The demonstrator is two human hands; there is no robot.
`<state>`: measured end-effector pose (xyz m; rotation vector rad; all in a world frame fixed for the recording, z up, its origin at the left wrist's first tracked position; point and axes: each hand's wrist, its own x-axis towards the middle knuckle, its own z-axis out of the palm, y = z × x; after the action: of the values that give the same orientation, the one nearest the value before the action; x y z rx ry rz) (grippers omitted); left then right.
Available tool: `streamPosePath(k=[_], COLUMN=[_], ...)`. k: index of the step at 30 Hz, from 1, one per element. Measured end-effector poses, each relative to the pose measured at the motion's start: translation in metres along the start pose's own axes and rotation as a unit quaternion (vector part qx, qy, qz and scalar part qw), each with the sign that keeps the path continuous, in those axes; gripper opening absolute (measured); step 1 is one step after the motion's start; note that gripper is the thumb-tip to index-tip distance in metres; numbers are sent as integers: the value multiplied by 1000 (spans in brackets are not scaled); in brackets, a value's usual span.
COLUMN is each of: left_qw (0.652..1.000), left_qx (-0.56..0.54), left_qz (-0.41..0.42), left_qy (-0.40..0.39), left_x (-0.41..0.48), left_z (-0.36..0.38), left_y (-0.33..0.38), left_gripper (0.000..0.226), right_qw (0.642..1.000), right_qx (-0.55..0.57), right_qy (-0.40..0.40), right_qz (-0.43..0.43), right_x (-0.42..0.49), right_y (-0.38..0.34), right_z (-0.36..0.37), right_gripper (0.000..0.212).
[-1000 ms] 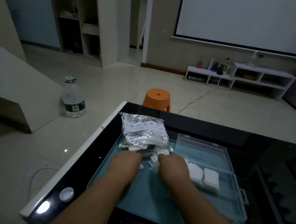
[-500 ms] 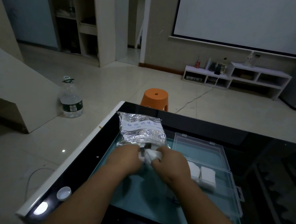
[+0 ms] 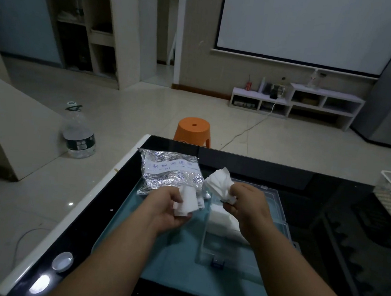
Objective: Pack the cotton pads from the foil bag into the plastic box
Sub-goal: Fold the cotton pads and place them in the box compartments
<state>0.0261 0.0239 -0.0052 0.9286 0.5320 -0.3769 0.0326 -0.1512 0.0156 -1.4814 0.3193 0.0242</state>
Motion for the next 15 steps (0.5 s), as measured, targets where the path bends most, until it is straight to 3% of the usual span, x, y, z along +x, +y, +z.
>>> streamPosePath(k=[7, 12, 15], left_qw=[998, 997, 998], left_qx=[-15, 7, 37], left_qz=[3, -7, 14], left_qy=[-60, -81, -38], left_x=[-3, 0, 5], left_z=[10, 17, 22], left_y=[-5, -9, -13], left_gripper=[50, 25, 22], right_qw=[1000, 999, 999], right_qx=[-23, -40, -35], right_qy=[-9, -11, -16], right_qz=[-3, -3, 3], right_x=[-3, -1, -1], right_y=[0, 3, 3], right_z=[-16, -24, -26], right_gripper=[16, 15, 17])
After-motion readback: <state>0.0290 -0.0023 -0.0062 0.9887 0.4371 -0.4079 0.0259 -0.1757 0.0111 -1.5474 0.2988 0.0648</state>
